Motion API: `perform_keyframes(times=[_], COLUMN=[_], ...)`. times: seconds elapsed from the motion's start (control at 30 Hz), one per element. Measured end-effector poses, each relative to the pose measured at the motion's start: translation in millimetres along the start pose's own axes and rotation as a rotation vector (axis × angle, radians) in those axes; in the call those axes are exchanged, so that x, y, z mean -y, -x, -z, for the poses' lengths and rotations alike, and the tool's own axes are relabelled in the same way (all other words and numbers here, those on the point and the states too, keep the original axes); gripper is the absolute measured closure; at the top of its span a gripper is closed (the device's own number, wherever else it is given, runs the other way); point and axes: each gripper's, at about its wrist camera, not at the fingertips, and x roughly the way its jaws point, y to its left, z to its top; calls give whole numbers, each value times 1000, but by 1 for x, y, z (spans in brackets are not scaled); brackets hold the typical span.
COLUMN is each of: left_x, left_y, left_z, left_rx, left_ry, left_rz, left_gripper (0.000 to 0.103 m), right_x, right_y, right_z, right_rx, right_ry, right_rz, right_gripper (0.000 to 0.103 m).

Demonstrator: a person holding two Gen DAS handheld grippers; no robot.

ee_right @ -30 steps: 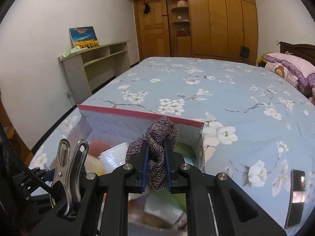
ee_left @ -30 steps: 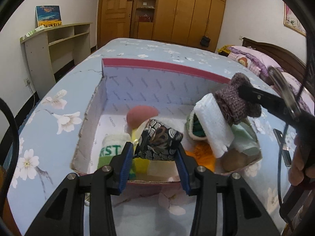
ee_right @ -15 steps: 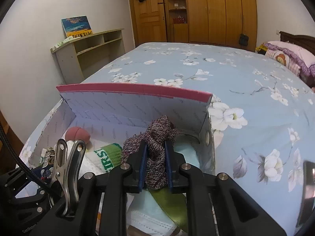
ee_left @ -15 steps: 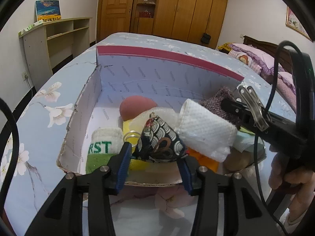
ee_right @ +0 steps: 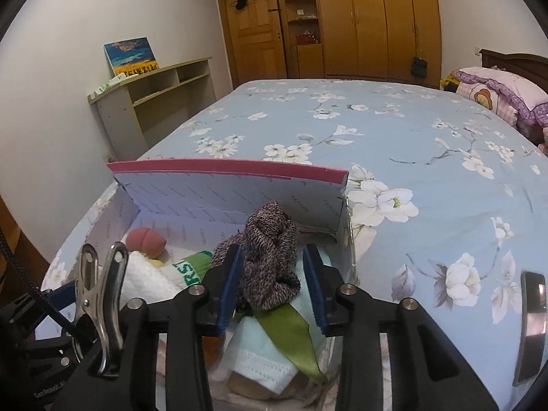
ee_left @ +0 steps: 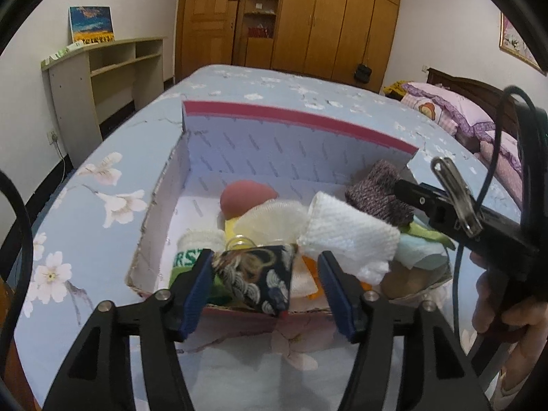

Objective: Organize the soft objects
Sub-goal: 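Carry the pouch into the box with left gripper while right gripper lowers the knit sock there, then open both grippers and withdraw them from the box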

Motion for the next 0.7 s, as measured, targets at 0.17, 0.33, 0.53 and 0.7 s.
perform_keyframes(times=[0.17,0.33,0.53,0.7], left_x=[0,0,0,-1], left_y=[11,25,45,62], left_z=[2,3,6,12], left_rx=[10,16,29,40], left_ry=[5,23,19,21], left_rz=[1,6,-2,8], left_gripper=[36,36,36,36], right_x=[-1,-4,-7,-15], right_y=[19,41,67,89], right_z=[0,1,8,21], right_rx=[33,62,78,79], right_ry=[4,13,-20,-13], right_rz=[-3,-7,-18,-42], right_gripper=[57,57,57,57])
